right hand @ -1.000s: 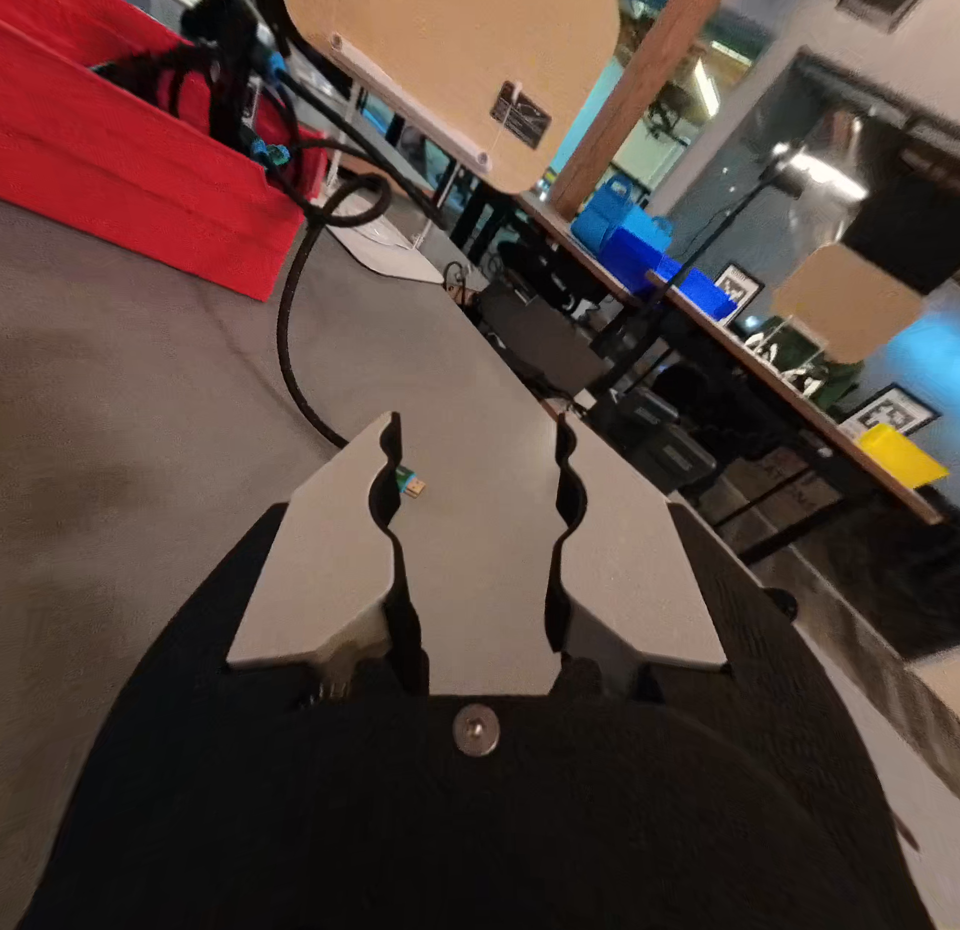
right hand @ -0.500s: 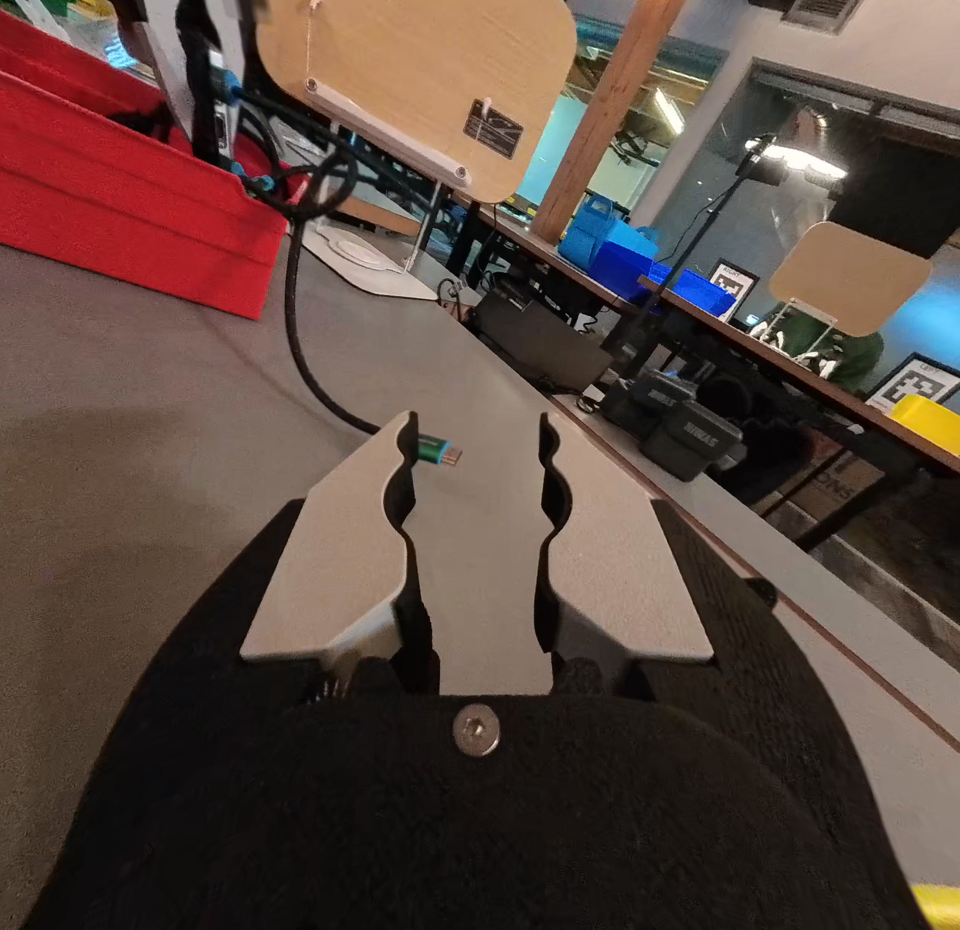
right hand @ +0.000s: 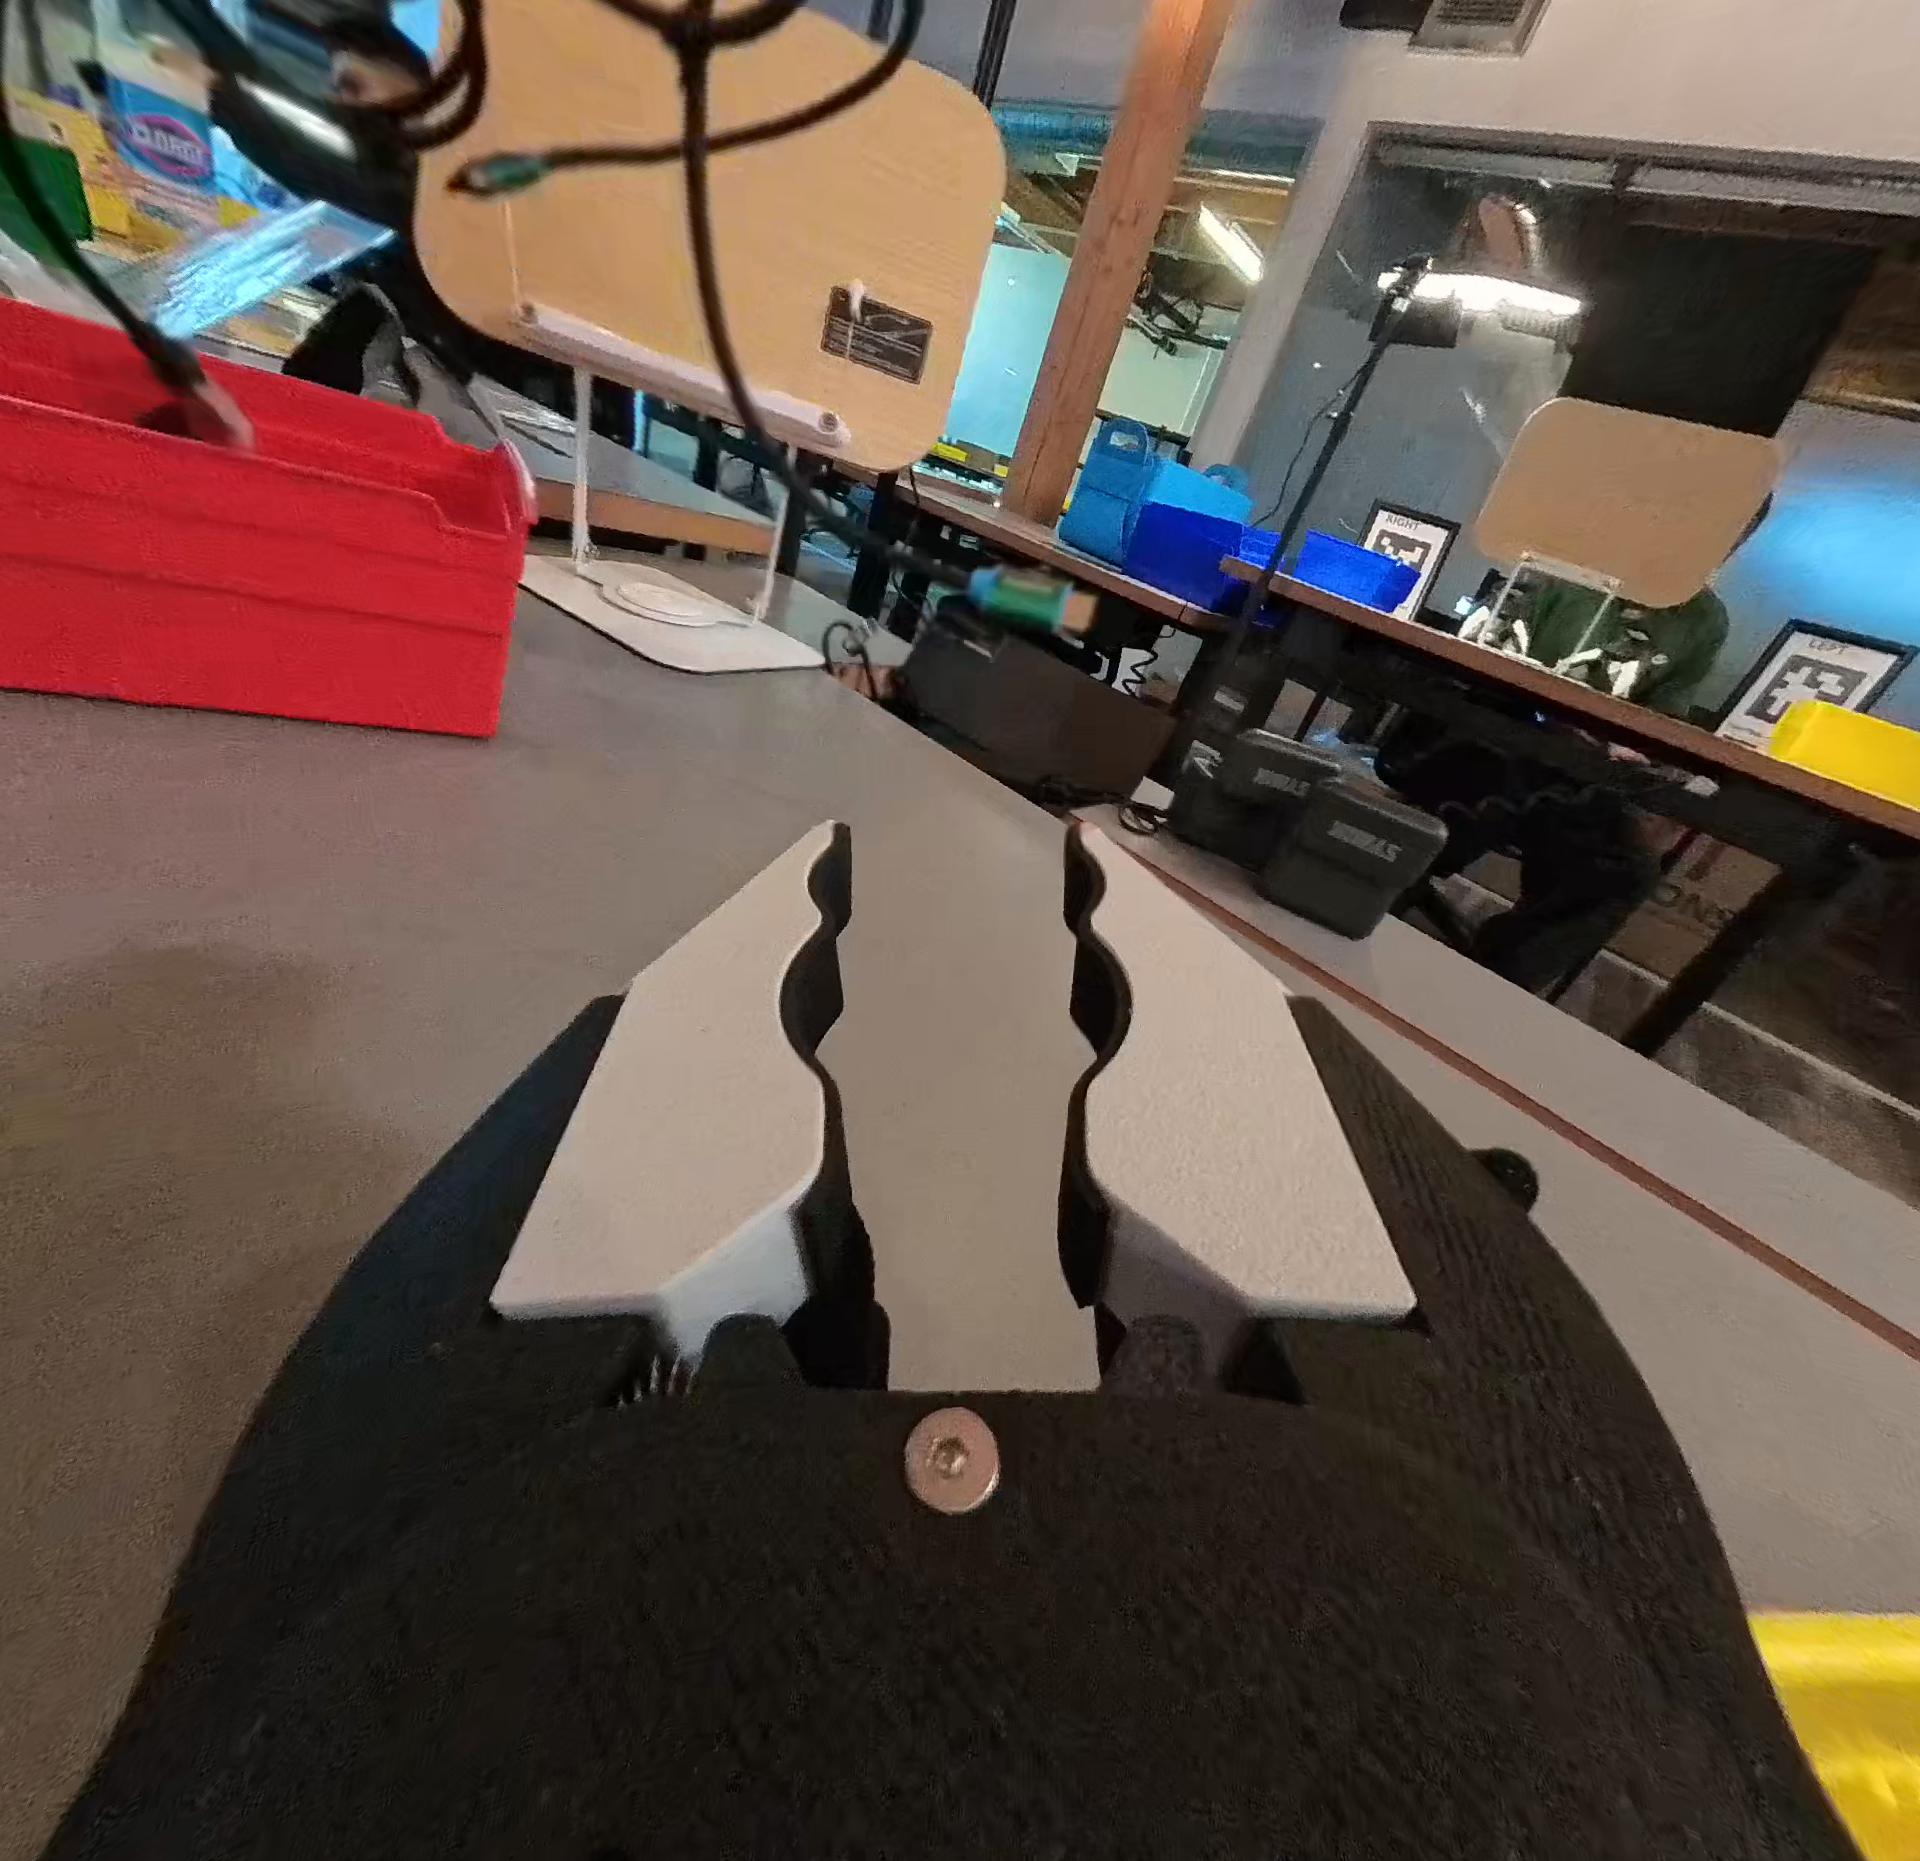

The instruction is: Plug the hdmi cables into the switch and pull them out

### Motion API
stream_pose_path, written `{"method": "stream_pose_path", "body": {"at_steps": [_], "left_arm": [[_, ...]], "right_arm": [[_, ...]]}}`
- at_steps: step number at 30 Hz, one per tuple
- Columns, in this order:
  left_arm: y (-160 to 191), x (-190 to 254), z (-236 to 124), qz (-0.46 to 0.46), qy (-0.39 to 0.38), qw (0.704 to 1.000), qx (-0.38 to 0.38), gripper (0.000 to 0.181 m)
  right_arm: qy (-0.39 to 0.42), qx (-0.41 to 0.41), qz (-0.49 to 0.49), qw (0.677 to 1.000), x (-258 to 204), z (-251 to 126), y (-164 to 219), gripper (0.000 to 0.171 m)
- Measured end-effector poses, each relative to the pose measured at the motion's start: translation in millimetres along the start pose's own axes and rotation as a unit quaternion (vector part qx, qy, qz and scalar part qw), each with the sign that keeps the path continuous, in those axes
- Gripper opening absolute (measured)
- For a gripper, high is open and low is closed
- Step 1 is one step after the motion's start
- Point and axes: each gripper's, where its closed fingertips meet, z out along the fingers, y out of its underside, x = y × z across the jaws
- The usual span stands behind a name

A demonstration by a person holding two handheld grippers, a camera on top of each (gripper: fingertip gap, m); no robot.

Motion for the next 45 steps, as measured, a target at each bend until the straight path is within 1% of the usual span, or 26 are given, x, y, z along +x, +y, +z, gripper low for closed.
{"method": "stream_pose_path", "body": {"at_steps": [5, 7, 9, 12, 14, 16, 17, 19, 21, 24, 27, 29, 31, 33, 34, 36, 38, 40, 43, 45], "left_arm": [[-84, -16, -47, 0.041, -0.074, 0.992, 0.094, 0.018], [-117, -17, -56, 0.040, -0.107, 0.988, 0.106, 0.018], [-149, -15, -57, 0.038, -0.143, 0.983, 0.108, 0.019], [-199, -3, -44, 0.000, -0.150, 0.975, 0.163, 0.019], [-224, 12, -24, -0.043, -0.118, 0.972, 0.200, 0.019], [-238, 29, 3, -0.077, -0.080, 0.969, 0.222, 0.019], [-242, 39, 17, -0.089, -0.062, 0.966, 0.233, 0.019], [-245, 62, 44, -0.102, -0.024, 0.963, 0.248, 0.019], [-242, 82, 69, -0.110, 0.002, 0.963, 0.247, 0.019], [-233, 104, 98, -0.131, 0.028, 0.958, 0.254, 0.018], [-226, 123, 116, -0.145, 0.048, 0.951, 0.268, 0.018], [-218, 135, 130, -0.128, 0.046, 0.956, 0.261, 0.018], [-209, 148, 142, -0.103, 0.038, 0.961, 0.253, 0.018], [-205, 161, 148, -0.088, 0.032, 0.959, 0.266, 0.018], [-204, 168, 149, -0.075, 0.031, 0.958, 0.276, 0.018], [-204, 182, 148, -0.050, 0.027, 0.955, 0.291, 0.018], [-204, 202, 147, -0.009, 0.027, 0.952, 0.306, 0.018], [-201, 220, 146, 0.012, 0.018, 0.949, 0.313, 0.018], [-187, 237, 145, 0.056, -0.024, 0.949, 0.310, 0.018], [-176, 244, 147, 0.086, -0.053, 0.947, 0.304, 0.018]], "right_arm": [[-0.004, 0.012, -0.020, 1.000, -8, 0, -5, 0.038], [0.000, 0.015, -0.025, 1.000, -7, -1, -7, 0.038], [-0.001, 0.016, -0.026, 1.000, -7, -2, -6, 0.037], [0.001, 0.013, -0.040, 0.999, -5, -3, -2, 0.036], [0.002, 0.005, -0.048, 0.999, -2, -3, 4, 0.036], [0.006, -0.003, -0.055, 0.998, 0, -3, 9, 0.035], [0.023, -0.016, -0.065, 0.997, 6, -3, 14, 0.033], [0.061, -0.044, -0.094, 0.993, 21, -4, 23, 0.029], [0.098, -0.058, -0.105, 0.988, 38, -9, 28, 0.026], [0.149, -0.073, -0.063, 0.984, 68, -22, 35, 0.025], [0.163, -0.076, -0.014, 0.984, 79, -36, 42, 0.026], [0.155, -0.057, 0.011, 0.986, 77, -45, 37, 0.030], [0.144, -0.006, 0.028, 0.989, 71, -54, 17, 0.032], [0.109, 0.060, 0.021, 0.992, 57, -60, -12, 0.035], [0.075, 0.083, 0.009, 0.994, 45, -59, -24, 0.038], [-0.012, 0.091, -0.021, 0.996, 12, -54, -39, 0.044], [-0.094, 0.072, -0.048, 0.992, -24, -49, -43, 0.047], [-0.143, 0.066, -0.083, 0.984, -51, -49, -45, 0.049], [-0.181, 0.075, -0.146, 0.970, -82, -52, -44, 0.047], [-0.204, 0.090, -0.157, 0.962, -99, -54, -44, 0.043]]}}
